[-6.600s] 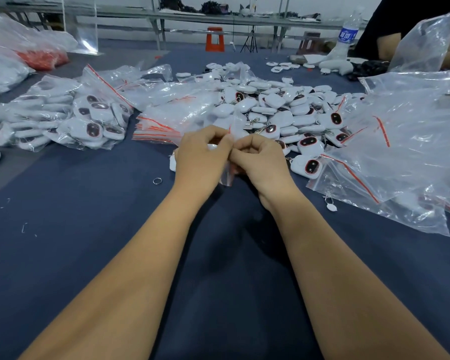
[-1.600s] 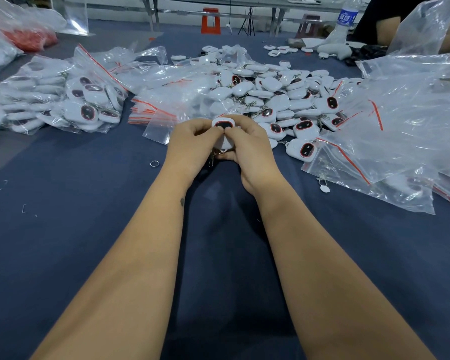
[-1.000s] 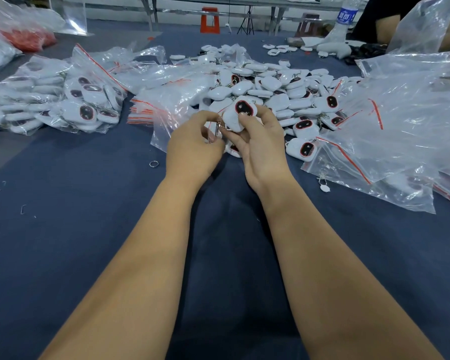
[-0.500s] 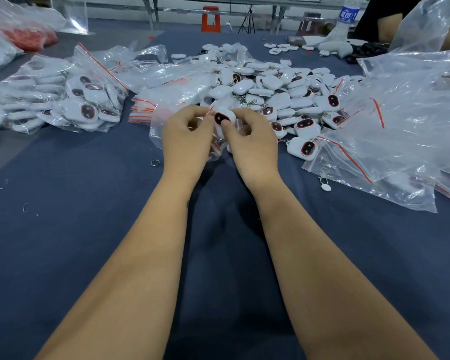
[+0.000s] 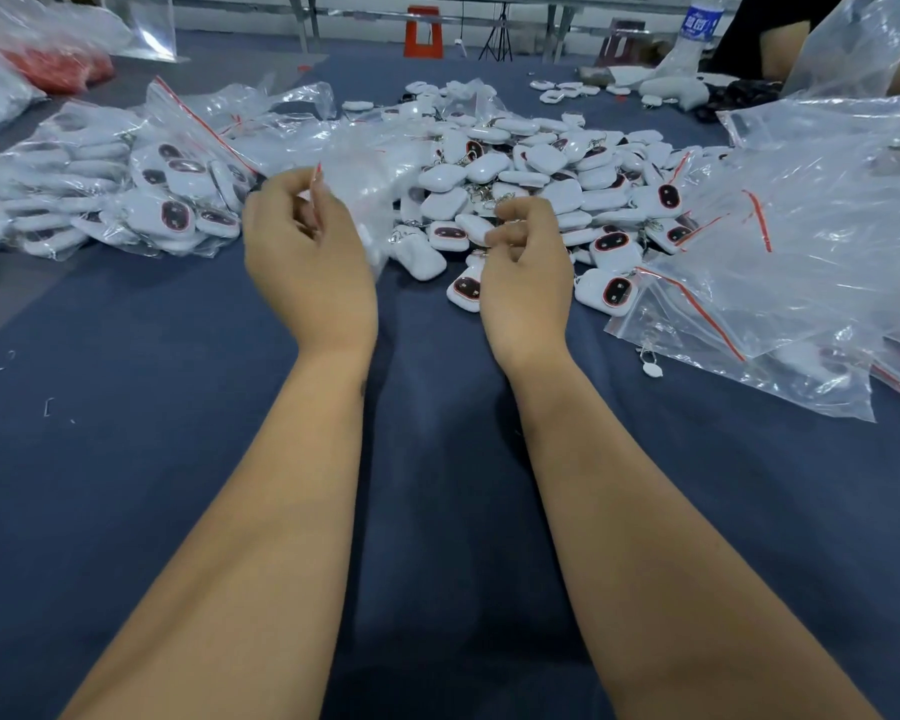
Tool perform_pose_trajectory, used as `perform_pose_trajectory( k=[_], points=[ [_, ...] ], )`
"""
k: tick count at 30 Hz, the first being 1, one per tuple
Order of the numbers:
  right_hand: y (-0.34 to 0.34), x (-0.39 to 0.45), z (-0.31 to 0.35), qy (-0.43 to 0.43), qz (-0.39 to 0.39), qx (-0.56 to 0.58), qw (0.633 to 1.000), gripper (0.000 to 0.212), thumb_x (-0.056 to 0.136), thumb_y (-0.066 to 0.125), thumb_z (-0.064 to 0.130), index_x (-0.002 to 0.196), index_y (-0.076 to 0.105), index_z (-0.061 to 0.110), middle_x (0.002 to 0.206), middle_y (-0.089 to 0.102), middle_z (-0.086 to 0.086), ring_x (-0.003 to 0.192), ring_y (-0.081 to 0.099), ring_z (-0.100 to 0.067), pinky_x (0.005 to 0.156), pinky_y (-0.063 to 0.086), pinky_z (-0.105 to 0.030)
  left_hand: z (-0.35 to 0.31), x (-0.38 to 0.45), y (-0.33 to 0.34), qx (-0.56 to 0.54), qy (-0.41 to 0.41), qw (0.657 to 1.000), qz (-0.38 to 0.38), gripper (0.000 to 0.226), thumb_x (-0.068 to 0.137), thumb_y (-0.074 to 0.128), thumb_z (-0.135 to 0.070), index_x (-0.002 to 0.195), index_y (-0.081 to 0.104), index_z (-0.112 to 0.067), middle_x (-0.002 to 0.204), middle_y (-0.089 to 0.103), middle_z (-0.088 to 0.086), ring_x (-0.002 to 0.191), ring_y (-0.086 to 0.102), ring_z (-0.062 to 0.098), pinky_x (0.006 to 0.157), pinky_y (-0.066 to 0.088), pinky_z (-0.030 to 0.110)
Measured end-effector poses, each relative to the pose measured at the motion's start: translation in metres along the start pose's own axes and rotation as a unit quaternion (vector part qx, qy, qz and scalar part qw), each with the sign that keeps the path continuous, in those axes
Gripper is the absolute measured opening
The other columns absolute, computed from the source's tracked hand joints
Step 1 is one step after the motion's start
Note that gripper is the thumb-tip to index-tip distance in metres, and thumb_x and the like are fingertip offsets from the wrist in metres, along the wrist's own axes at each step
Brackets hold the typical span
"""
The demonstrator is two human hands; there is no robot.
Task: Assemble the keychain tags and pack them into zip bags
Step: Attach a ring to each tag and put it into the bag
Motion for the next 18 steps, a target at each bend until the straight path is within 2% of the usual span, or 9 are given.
perform_pose_trajectory(
  k=[2, 5, 7, 9, 12, 16, 18],
  points=[
    [0.002, 0.001, -0.003, 0.013, 0.028, -0.070, 0.997, 0.044, 0.079, 0.041, -0.006, 0.110, 0.063, 0.017, 0.106, 0.063, 0.005, 0.096, 0.057, -0.006, 0.087, 0.047, -0.027, 0.002, -0.001, 0.005, 0.014, 0.002, 0.999, 0.039, 0.012, 0.088, 0.053, -0.021, 0.096, 0.059, -0.028, 0.081, 0.049, -0.008, 0.072, 0.052, 0.009, 0.073, 0.048, 0.025],
    [0.012, 0.000, -0.005, -0.009, 0.092, -0.214, 0.972, 0.049, 0.077, 0.046, -0.002, 0.117, 0.065, 0.018, 0.120, 0.061, -0.003, 0.117, 0.049, -0.026, 0.099, 0.041, -0.036, 0.007, -0.014, 0.030, 0.071, -0.008, 0.979, 0.193, 0.032, 0.082, 0.050, -0.017, 0.111, 0.052, -0.030, 0.082, 0.050, -0.008, 0.075, 0.055, 0.018, 0.073, 0.051, 0.036],
    [0.020, -0.002, -0.005, -0.039, 0.126, -0.293, 0.947, 0.048, 0.079, 0.048, 0.003, 0.120, 0.063, 0.022, 0.126, 0.056, -0.002, 0.119, 0.042, -0.027, 0.098, 0.035, -0.031, 0.011, -0.026, 0.044, 0.103, -0.008, 0.952, 0.290, 0.038, 0.082, 0.048, -0.010, 0.110, 0.042, -0.035, 0.080, 0.051, -0.007, 0.074, 0.058, 0.023, 0.070, 0.052, 0.043],
    [0.025, -0.003, -0.007, -0.062, 0.145, -0.337, 0.928, 0.048, 0.079, 0.051, 0.006, 0.122, 0.061, 0.026, 0.131, 0.052, 0.000, 0.118, 0.038, -0.028, 0.088, 0.027, -0.027, 0.015, -0.033, 0.052, 0.137, 0.009, 0.927, 0.349, 0.036, 0.084, 0.043, -0.004, 0.101, 0.043, -0.036, 0.083, 0.054, -0.002, 0.076, 0.058, 0.027, 0.067, 0.049, 0.042],
    [0.024, 0.000, -0.009, -0.065, 0.142, -0.339, 0.928, 0.047, 0.083, 0.050, 0.007, 0.124, 0.062, 0.027, 0.133, 0.052, 0.001, 0.118, 0.038, -0.028, 0.085, 0.023, -0.027, 0.022, -0.032, 0.055, 0.211, 0.030, 0.905, 0.369, 0.033, 0.086, 0.041, 0.000, 0.089, 0.062, -0.026, 0.096, 0.060, 0.008, 0.080, 0.054, 0.025, 0.066, 0.040, 0.032],
    [0.026, 0.001, -0.010, -0.068, 0.137, -0.340, 0.928, 0.038, 0.092, 0.048, 0.016, 0.125, 0.062, 0.028, 0.129, 0.055, 0.001, 0.116, 0.040, -0.027, 0.086, 0.024, -0.028, 0.028, -0.029, 0.052, 0.253, 0.009, 0.902, 0.349, 0.035, 0.086, 0.046, 0.000, 0.103, 0.072, -0.016, 0.112, 0.065, 0.010, 0.094, 0.060, 0.025, 0.074, 0.042, 0.028],
    [0.024, 0.001, -0.009, -0.065, 0.127, -0.330, 0.933, 0.024, 0.095, 0.047, 0.021, 0.110, 0.065, 0.025, 0.114, 0.061, -0.001, 0.110, 0.044, -0.027, 0.085, 0.028, -0.031, 0.028, -0.025, 0.049, 0.276, 0.008, 0.904, 0.327, 0.034, 0.086, 0.048, -0.002, 0.106, 0.072, -0.015, 0.117, 0.065, 0.009, 0.100, 0.060, 0.027, 0.078, 0.044, 0.029]
  ],
)
Point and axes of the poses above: each hand's wrist, its own x-axis towards the middle knuckle, its own y-axis out of the palm, z = x × y, the point moved 7 cm from there along x, towards the middle knuckle
